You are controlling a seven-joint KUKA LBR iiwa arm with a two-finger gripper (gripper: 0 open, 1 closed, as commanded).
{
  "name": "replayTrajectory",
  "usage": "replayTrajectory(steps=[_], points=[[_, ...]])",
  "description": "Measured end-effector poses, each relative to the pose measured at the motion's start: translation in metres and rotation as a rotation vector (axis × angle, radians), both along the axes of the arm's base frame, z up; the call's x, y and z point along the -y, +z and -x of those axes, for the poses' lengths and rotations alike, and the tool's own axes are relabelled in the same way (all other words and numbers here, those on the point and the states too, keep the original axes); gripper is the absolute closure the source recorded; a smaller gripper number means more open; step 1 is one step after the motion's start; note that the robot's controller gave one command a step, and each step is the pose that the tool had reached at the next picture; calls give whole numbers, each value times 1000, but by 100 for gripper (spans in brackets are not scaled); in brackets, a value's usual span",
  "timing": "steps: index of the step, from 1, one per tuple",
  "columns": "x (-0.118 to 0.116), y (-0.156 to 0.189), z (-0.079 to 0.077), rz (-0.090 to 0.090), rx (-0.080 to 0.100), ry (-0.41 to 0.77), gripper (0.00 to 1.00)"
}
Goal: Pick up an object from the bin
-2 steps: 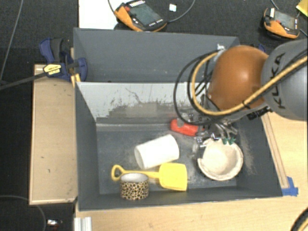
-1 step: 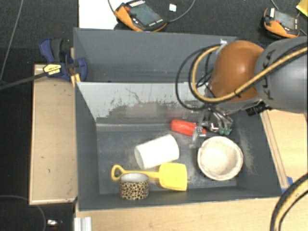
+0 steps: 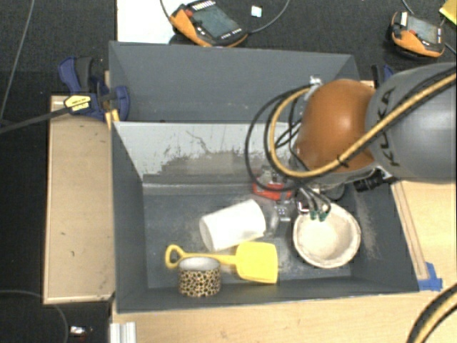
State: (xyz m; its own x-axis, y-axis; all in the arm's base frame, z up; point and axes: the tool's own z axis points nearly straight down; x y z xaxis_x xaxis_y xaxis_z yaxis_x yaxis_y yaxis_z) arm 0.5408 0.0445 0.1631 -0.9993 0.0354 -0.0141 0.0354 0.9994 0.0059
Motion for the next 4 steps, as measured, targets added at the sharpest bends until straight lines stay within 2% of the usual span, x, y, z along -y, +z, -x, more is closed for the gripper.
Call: replayTrajectory(steps=[1,2,3,4], points=[[25,-46,31,6,-4,67,0],[10,-48,33,1,8,70,0],[6,-59,28,3,12,61,0],[10,15,-25,4,25,133,0]])
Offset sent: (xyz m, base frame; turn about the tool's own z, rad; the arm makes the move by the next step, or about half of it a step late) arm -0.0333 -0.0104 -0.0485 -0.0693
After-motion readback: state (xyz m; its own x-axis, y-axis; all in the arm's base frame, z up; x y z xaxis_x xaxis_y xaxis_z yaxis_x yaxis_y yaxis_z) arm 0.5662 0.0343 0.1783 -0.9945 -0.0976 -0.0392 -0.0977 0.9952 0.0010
